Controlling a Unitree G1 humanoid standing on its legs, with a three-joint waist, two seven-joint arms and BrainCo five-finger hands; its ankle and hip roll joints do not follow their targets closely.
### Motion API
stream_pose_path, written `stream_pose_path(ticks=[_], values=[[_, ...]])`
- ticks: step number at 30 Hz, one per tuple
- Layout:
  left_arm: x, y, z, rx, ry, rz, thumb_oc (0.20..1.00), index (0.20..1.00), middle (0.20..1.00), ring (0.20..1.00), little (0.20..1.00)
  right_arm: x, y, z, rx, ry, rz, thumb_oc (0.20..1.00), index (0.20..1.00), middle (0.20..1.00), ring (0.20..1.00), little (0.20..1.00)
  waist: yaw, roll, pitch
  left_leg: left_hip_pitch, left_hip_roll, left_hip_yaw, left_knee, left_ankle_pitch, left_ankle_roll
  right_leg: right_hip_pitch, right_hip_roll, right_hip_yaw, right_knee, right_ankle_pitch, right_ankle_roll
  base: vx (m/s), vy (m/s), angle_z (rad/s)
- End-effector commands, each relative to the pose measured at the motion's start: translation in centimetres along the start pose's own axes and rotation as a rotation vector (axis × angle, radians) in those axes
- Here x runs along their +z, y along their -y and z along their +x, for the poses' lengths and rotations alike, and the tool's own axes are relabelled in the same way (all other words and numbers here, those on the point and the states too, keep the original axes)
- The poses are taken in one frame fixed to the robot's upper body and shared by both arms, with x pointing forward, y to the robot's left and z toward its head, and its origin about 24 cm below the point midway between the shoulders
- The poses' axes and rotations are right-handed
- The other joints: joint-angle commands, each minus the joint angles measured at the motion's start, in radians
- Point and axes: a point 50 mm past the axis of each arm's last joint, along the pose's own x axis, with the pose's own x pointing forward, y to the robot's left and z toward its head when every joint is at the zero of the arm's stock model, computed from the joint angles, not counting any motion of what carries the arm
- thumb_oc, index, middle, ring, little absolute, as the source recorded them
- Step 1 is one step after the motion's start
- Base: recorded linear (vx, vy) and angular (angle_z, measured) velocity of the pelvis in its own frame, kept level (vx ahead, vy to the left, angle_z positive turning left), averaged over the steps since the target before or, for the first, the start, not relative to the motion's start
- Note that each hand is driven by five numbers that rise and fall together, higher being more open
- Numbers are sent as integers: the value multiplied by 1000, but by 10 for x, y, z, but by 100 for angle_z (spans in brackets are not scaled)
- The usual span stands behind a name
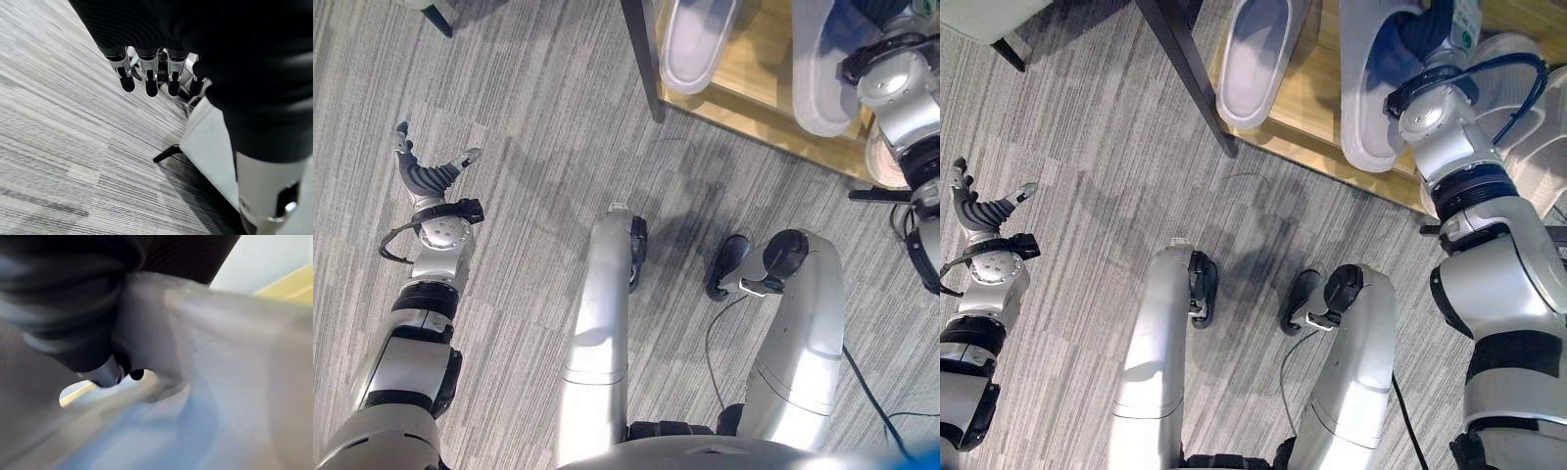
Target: Arrange the slippers neatly on the shoe rack.
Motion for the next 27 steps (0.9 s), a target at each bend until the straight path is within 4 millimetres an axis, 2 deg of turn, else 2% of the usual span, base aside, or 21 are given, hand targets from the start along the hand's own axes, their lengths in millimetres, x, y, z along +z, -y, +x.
stream_pose_path(ticks=[1,4,8,9,10,12,13,17,19,23,27], values=[[0,-20,3,29,26,-12,1000,1000,1000,1000,1000,38,18,20,-72,72,65,1000,1000,1000,1000,1000,33,-34,-6,46,20,-146,-87,-9,-82,105,-27,133,-29,-36,114,-7,9,-10],[-12,-17,-3,9,-26,-19,1000,1000,1000,1000,1000,40,9,18,-52,48,95,1000,1000,1000,1000,1000,30,-38,-5,46,23,-142,-74,-11,-84,105,-26,138,-16,-31,115,8,8,-1],[-19,-19,-4,4,-55,23,1000,1000,1000,1000,1000,40,6,18,-50,39,107,1000,1000,1000,1000,1000,29,-36,0,46,25,-141,-57,-15,-83,103,-23,147,0,-34,115,14,32,1],[-57,-26,-33,-60,-106,129,1000,1000,1000,1000,1000,36,19,21,-99,30,123,1000,1000,1000,1000,1000,45,-31,8,46,19,-141,-50,-14,-83,103,-25,154,9,-34,114,-1,31,-5],[-68,-38,-39,-16,-156,105,1000,1000,1000,1000,1000,35,16,19,-98,44,130,1000,1000,1000,1000,1000,46,-26,3,46,18,-142,-51,-12,-85,105,-26,154,8,-33,115,-6,23,-9],[-71,-17,-52,-49,-163,93,1000,1000,1000,1000,1000,38,12,14,-122,68,204,1000,1000,1000,1000,1000,43,-30,-2,46,18,-143,-48,-14,-86,107,-26,158,13,-33,115,0,0,0],[-72,-10,-65,-60,-141,88,1000,1000,1000,1000,1000,37,18,10,-167,102,216,1000,1000,1000,1000,1000,41,-28,-5,46,16,-144,-45,-16,-87,108,-27,158,17,-36,114,23,21,7],[-78,-13,-86,-34,-139,70,1000,1000,1000,1000,1000,27,38,7,-308,93,274,1000,1000,1000,1000,1000,46,-16,-4,46,11,-146,-17,-28,-83,100,-22,168,56,-54,105,26,5,4],[-82,-18,-92,-13,-157,54,1000,1000,1000,1000,1000,30,43,0,-328,136,343,1000,1000,1000,1000,1000,42,-15,-4,46,12,-150,-2,-33,-83,98,-24,172,75,-62,104,16,-3,0],[-89,-19,-105,17,-204,18,1000,1000,1000,1000,1000,22,39,-27,-358,172,433,1000,1000,1000,1000,1000,28,-11,-5,46,7,-155,27,-46,-77,98,-13,180,110,-80,102,8,-1,0],[-97,-13,-116,27,-261,0,1000,1000,1000,1000,1000,13,17,-56,-334,141,532,1000,1000,1000,1000,1000,21,-6,-15,46,-6,-182,80,-63,-73,107,-9,184,162,-104,104,11,-6,-6]])
